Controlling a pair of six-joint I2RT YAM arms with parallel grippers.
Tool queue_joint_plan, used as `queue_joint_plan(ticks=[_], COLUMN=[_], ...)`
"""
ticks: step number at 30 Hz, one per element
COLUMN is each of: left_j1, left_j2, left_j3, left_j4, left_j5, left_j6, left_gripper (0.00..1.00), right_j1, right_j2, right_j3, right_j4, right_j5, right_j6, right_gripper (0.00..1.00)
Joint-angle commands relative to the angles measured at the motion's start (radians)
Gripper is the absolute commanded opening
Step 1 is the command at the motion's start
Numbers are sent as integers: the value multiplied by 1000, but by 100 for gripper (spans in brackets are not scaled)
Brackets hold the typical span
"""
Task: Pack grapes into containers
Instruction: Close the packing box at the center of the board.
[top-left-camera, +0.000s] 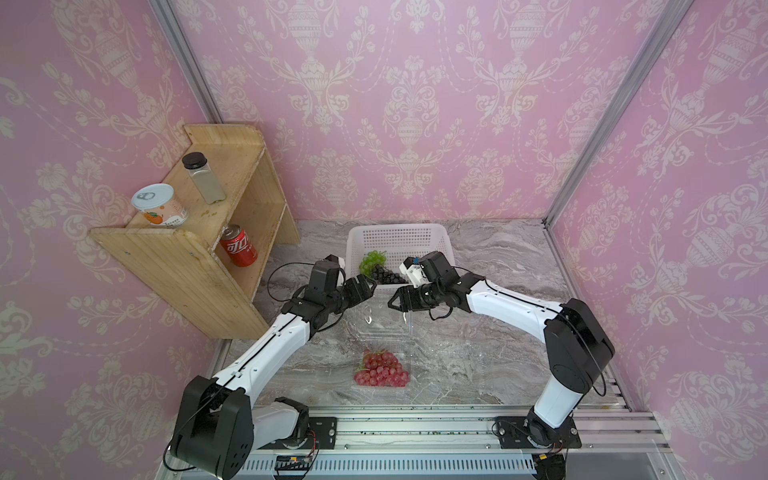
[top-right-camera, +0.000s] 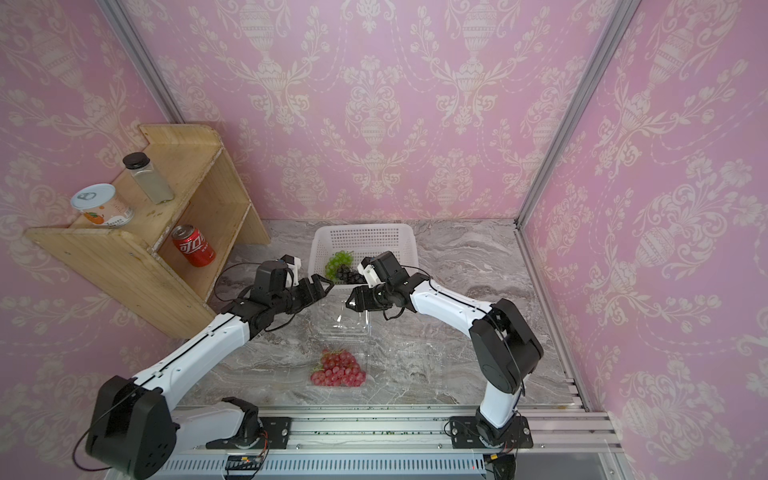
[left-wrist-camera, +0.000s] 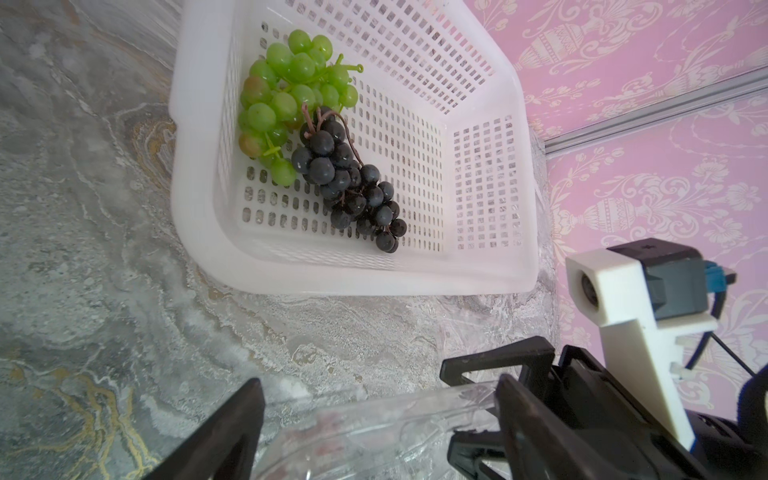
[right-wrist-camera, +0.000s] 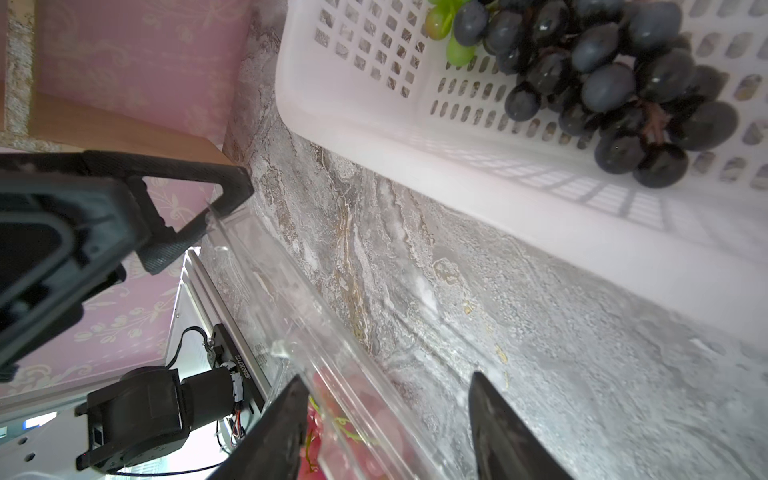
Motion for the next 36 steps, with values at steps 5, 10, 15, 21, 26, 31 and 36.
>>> queue_joint_plan(ticks=[5, 10, 15, 21, 26, 31, 36], left_j1=[-7, -7, -9, -12, -18, -29, -42], left_j2=[-32, -53, -71, -111, -137, -161, -179], left_j3=[44, 62, 77, 91, 94, 88, 88], left_j4=[-61, -83, -104, -147, -168, -183, -203], left_j5=[4, 1, 24, 34, 43, 40, 42], left_j6=[48, 54, 47, 51, 49, 47, 48], left_gripper=[88, 88, 88, 89, 89, 89, 89], right_j1=[-7, -7, -7, -5, 12, 60, 118], right_j2=[-65, -108, -153, -189, -215, -232, -264], right_j3=[65, 64, 45, 17, -8, -23, -45], right_j4=[-113, -145, -158, -148, -135, -150, -152], right_j5=[-67, -81, -114, -163, -206, -203, -176], right_j6=[-111, -140, -140, -120, -101, -95, -80], right_gripper=[57, 60, 68, 70, 70, 70, 70])
